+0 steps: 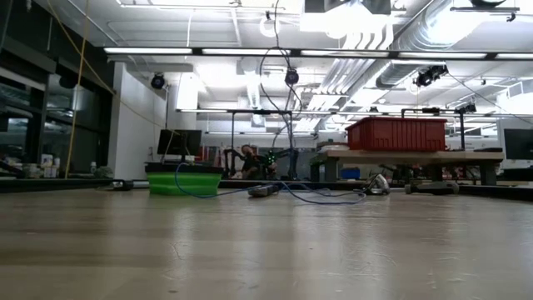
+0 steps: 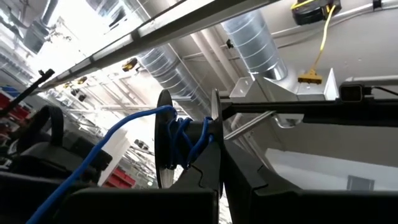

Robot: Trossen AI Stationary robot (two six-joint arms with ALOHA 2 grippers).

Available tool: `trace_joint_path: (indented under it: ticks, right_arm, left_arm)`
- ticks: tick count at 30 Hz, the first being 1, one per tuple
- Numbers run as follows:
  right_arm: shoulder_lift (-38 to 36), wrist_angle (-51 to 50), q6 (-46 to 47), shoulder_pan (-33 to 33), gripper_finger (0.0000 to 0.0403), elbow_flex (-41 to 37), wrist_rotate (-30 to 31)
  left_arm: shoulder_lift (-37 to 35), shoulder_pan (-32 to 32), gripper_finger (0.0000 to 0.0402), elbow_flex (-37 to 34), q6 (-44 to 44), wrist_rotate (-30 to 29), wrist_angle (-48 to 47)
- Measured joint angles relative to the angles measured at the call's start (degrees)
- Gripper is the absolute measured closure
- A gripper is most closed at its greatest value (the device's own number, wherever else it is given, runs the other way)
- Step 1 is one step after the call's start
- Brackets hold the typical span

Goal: Coil cords
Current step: Coil the blue wire onto the spool

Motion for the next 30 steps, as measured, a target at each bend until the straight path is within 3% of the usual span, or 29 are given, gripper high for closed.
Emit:
trace_joint_path:
  ticks: [18, 26, 30]
  right_arm:
    - [5.09, -0.3, -9.97, 0.22, 0.0268, 0.09, 3.92]
    - [3.84, -0.32, -11.21, 0.55, 0.037, 0.07, 6.35]
    - [3.01, -0.42, -12.07, 0.56, 0.0399, 0.07, 6.34]
  left_arm:
    - [-0.42, -0.22, 0.0401, 0.0, 0.0, -0.6, 0.02]
    - [-0.42, -0.17, 0.0401, 0.0, 0.53, -1.37, 0.01]
    - [-0.42, -0.17, 0.0401, 0.0, 0.92, -1.58, 0.02]
